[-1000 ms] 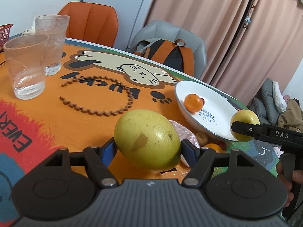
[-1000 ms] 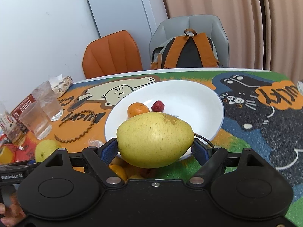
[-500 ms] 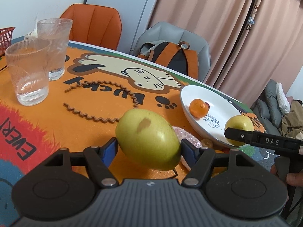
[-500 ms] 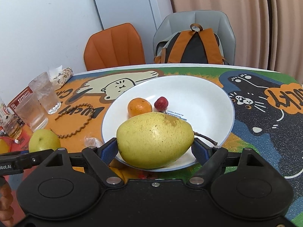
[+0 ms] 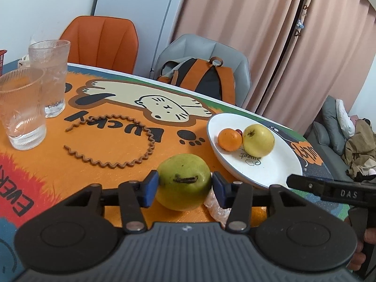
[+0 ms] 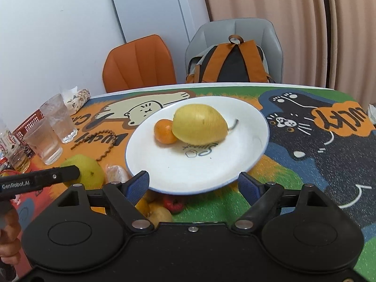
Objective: Organize fruits
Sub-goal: 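Lower the green-yellow pear onto the plate and open the left gripper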
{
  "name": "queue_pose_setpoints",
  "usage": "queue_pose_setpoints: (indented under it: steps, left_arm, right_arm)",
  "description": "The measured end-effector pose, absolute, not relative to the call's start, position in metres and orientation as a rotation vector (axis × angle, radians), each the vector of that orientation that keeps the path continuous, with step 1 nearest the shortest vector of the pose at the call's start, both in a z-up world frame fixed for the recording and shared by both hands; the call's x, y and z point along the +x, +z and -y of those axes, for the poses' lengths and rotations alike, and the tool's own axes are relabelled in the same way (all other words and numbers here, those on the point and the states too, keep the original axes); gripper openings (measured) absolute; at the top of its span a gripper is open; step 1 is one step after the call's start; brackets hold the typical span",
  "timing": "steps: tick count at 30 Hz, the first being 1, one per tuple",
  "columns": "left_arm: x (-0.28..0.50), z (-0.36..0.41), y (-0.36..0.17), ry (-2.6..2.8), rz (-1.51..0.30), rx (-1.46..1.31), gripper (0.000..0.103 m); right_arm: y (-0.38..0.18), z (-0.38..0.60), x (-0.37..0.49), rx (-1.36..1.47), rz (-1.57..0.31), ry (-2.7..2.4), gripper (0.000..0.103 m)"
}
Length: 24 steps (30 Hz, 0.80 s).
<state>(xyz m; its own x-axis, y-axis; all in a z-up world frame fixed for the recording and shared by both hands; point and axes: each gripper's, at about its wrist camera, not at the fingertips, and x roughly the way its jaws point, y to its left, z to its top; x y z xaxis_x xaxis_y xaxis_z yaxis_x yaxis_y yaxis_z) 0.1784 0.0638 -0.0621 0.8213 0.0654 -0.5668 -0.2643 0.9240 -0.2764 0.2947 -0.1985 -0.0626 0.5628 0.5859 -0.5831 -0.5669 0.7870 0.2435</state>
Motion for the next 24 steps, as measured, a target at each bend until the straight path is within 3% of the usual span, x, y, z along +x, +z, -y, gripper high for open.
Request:
queue_pose_setpoints:
  steps: [9, 11, 19, 24]
  left_arm:
    - [0.186, -0.063, -0.066, 0.167, -0.579, -0.345, 0.051]
    - [0.191, -0.063, -0.071, 0.159, -0.606, -0.359, 0.058]
    - [0.206, -0.057, -0.081, 0.169, -0.616, -0.340, 0.065]
    - [0.208, -0.054, -0.083, 0.186, -0.622, -0.326, 0.065]
  right_arm:
    - [-0.056, 0.210, 0.289, 0.053, -0.682, 0.676, 0.085]
    - [-0.055, 0.213, 0.289, 0.055, -0.682, 0.672, 0.085]
    - [-0.060, 0.230, 0.290, 0.069, -0.690, 0.633, 0.085]
    - [-0.061, 0.237, 0.289, 0.073, -0.692, 0.620, 0.085]
